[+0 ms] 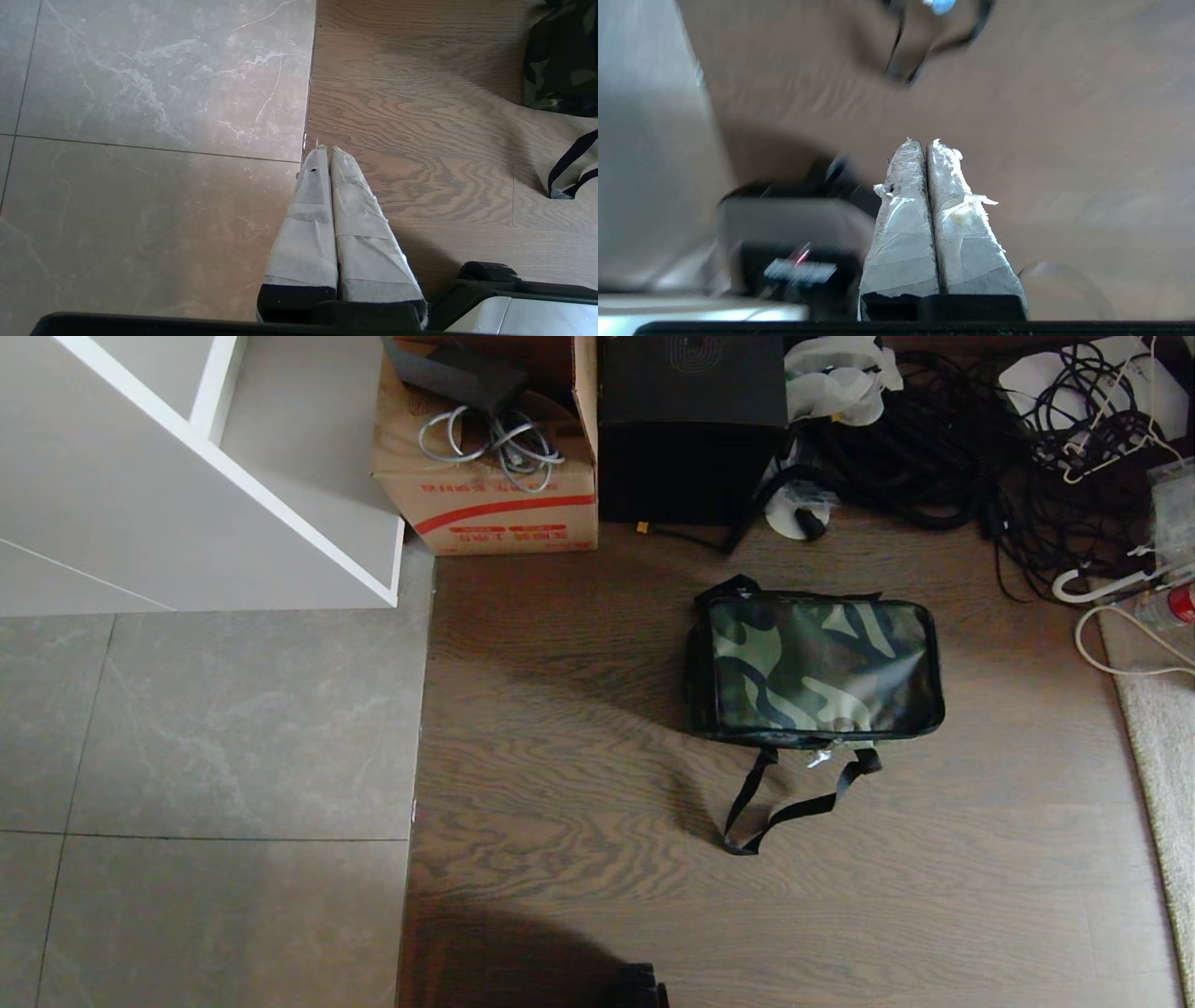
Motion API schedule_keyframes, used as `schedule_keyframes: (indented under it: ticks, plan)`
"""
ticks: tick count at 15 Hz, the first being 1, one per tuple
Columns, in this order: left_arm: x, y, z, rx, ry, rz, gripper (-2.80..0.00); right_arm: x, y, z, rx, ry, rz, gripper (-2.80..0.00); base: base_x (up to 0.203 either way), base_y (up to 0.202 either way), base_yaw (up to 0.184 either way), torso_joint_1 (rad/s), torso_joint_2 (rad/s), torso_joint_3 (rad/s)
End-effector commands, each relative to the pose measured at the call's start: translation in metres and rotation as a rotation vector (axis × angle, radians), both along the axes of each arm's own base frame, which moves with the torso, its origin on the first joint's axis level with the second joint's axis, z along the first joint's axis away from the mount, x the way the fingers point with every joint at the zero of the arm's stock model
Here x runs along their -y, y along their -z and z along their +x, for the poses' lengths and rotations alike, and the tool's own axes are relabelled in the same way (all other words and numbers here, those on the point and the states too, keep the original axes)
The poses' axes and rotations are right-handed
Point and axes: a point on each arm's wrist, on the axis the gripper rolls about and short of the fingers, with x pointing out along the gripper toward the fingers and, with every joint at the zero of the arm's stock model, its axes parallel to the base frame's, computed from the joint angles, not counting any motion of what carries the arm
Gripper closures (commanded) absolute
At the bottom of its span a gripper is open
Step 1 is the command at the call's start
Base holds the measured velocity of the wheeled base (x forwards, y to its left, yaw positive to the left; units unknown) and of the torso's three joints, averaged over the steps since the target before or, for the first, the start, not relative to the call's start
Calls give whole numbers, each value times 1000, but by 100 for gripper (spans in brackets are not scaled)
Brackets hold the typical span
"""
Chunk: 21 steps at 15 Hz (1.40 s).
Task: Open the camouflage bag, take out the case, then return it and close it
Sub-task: Open the top of the storage box
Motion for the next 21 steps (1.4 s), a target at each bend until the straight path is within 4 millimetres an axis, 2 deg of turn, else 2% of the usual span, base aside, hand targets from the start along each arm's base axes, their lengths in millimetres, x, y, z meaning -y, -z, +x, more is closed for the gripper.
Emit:
schedule_keyframes:
  ticks: [1, 4, 6, 8, 10, 11, 17, 21]
  plan:
    - [0, 2, 1, -7, -1, -1, 0, -3, 13, 75, -260, -51, 25, 0, 0, 0, 0, 0, 0, 0]
    - [0, 2, 1, -7, -1, -1, 0, -8, 38, 146, -255, -138, 71, 0, 0, 0, 0, 0, 0, 0]
    - [0, 2, 1, -7, -1, -1, 0, -11, 63, 184, -279, -168, 92, 0, 0, 0, 0, 0, 0, 0]
    - [0, 3, 1, -8, -1, -1, 0, -12, 89, 217, -282, -184, 103, 0, 0, 0, 0, 0, 0, 0]
    - [0, 3, 1, -8, -1, -1, 0, -14, 106, 242, -219, -212, 108, 0, 0, 0, 0, 0, 0, 0]
    - [0, 3, 1, -8, -1, -1, 0, -15, 116, 248, -223, -239, 110, -280, 0, 0, 0, 0, 0, 0]
    - [0, 3, 1, -8, -1, -1, 0, -16, 149, 278, -108, -336, -33, -280, 0, 0, 0, 0, 0, 0]
    - [0, 3, 1, -8, -2, -1, 0, -12, 163, 295, -73, -311, -101, -280, 0, 0, 0, 0, 0, 0]
